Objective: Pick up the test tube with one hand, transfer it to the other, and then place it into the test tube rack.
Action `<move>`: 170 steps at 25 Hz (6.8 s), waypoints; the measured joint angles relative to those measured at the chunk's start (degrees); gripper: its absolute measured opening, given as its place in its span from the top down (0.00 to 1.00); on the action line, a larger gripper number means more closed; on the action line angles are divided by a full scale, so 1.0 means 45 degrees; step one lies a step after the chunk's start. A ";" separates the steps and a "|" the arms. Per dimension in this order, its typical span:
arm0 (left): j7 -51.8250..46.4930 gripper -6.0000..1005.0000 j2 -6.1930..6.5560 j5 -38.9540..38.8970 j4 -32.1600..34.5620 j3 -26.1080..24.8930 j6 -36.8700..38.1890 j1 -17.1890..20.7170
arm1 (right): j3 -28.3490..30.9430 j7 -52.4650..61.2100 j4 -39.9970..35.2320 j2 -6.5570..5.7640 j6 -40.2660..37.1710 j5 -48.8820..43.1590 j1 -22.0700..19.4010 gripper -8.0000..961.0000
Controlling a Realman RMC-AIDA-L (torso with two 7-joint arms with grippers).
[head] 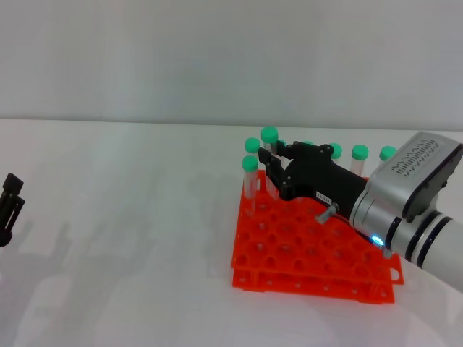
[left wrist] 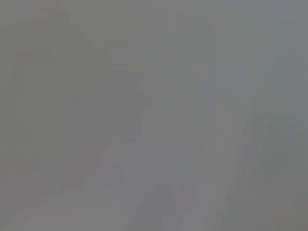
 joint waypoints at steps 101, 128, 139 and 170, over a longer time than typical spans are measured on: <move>0.0292 0.30 0.0040 -0.0185 0.0138 -0.0289 -0.0045 -0.0140 | 0.4727 -0.2600 0.0977 -0.0028 -0.3035 0.0140 -0.3603 0.44; 0.0333 0.31 -0.0006 -0.1426 0.0018 -0.0293 -0.0977 -0.0907 | 0.7784 -0.3952 0.2645 -0.0030 -0.1950 0.0322 -0.3534 0.09; 0.0333 0.31 -0.0020 -0.1468 0.0001 -0.0293 -0.1158 -0.1323 | 0.7812 -0.3951 0.2646 -0.0019 -0.1942 0.0379 -0.3535 0.09; 0.0332 0.31 -0.0058 -0.1370 -0.0352 -0.0230 -0.1320 -0.1486 | 0.7809 -0.3951 0.2841 -0.0049 -0.1842 0.0495 -0.3506 0.09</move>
